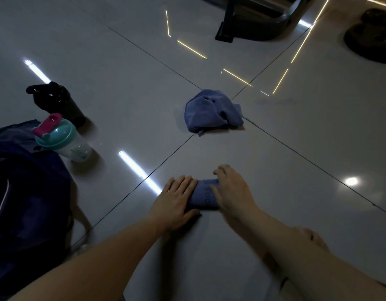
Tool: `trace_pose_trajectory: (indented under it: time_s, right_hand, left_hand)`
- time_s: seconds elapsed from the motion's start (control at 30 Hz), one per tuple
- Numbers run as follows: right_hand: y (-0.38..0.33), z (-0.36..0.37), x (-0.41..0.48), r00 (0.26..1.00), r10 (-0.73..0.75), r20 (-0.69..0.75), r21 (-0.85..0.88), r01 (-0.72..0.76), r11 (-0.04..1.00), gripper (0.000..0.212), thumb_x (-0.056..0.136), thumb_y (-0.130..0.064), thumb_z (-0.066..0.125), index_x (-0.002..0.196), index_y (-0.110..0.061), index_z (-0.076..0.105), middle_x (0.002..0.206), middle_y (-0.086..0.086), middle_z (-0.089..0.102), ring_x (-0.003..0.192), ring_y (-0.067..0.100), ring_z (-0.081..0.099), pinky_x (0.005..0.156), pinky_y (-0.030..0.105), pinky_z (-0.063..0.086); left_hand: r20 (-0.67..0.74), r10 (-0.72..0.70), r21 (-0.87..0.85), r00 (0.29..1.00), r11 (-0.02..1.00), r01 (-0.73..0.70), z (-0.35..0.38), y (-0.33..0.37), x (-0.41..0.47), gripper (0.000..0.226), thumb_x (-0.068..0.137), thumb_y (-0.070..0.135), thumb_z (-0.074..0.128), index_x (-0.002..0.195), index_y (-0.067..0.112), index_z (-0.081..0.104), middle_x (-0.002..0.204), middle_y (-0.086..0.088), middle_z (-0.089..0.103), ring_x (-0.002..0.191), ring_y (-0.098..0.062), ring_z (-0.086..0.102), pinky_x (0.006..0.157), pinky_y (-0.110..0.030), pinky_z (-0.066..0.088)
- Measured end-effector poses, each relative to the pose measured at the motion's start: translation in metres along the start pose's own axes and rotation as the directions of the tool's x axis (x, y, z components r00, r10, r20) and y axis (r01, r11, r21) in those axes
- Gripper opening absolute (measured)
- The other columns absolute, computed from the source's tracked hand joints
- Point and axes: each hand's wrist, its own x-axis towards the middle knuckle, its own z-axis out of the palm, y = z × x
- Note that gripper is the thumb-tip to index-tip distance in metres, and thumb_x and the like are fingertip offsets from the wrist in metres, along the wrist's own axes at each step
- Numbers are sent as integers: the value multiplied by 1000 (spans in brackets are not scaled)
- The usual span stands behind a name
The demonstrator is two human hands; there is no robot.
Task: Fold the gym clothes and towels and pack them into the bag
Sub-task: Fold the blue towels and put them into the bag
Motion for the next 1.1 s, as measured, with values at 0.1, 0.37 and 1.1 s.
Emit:
trace_pose_trajectory:
  time_s: [0.1,0.37,1.1]
  right_hand:
    - [-1,16,-20,970,-218,108,-41,224,974,68,94,-49,53,145,-5,46,152,15,44,133,30,45,113,43,37]
    - [0,37,-28,960,-248,130,-130,265,956,73,61,-23,84,127,0,65,123,16,68,107,29,69,96,39,55]
    - [-68,-111,36,989,1,-148,-46,-8,999,21,93,-22,58,111,-13,64,103,10,72,90,34,67,67,34,42]
  left_hand:
    - [34,41,-36,999,999,-40,-1,-8,3,87,93,67,40,161,16,21,166,-5,25,153,-26,19,126,-47,11]
    - [-89,92,12,992,996,-91,4,-10,1,77,71,29,66,144,10,50,138,-9,58,126,-28,56,113,-41,37]
    - [457,-524,-883,719,-360,299,-172,8,7,29,95,9,49,119,3,63,120,-20,70,101,-30,71,92,-48,57]
